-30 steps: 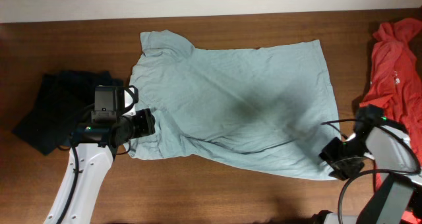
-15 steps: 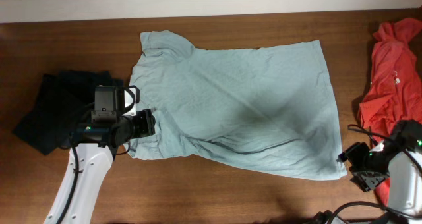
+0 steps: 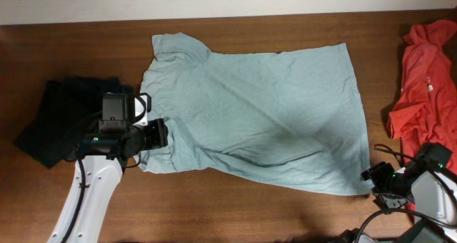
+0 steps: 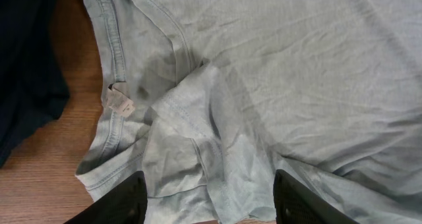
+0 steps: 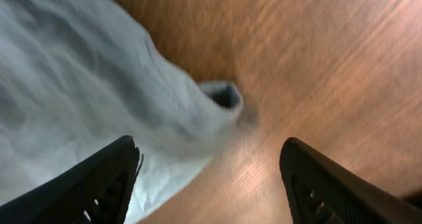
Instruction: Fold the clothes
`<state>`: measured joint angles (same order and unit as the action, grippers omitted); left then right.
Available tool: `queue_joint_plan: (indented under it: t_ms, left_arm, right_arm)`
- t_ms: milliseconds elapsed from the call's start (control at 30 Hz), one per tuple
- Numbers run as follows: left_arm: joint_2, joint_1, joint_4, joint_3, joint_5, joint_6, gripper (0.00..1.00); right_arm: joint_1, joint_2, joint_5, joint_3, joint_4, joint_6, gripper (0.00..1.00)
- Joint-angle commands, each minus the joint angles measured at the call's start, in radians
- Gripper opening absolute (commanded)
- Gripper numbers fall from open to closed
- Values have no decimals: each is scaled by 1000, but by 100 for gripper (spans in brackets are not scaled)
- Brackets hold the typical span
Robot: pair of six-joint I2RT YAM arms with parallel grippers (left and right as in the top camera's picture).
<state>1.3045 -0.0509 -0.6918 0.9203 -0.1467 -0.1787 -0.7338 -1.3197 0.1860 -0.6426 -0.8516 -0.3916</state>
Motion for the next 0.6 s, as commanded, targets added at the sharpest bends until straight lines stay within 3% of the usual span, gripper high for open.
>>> queue_joint_plan:
  t_ms: [0, 467, 567]
  left_arm:
    - [9, -3, 3, 18, -14, 16, 61]
    - [9, -3, 3, 18, -14, 16, 62]
    - [9, -3, 3, 17, -14, 16, 61]
  right_arm:
    - [-8, -2, -17, 47, 42, -10, 72]
    - [-8, -3, -14, 113, 148, -60, 70]
    - [-8, -3, -13, 145, 188, -87, 66]
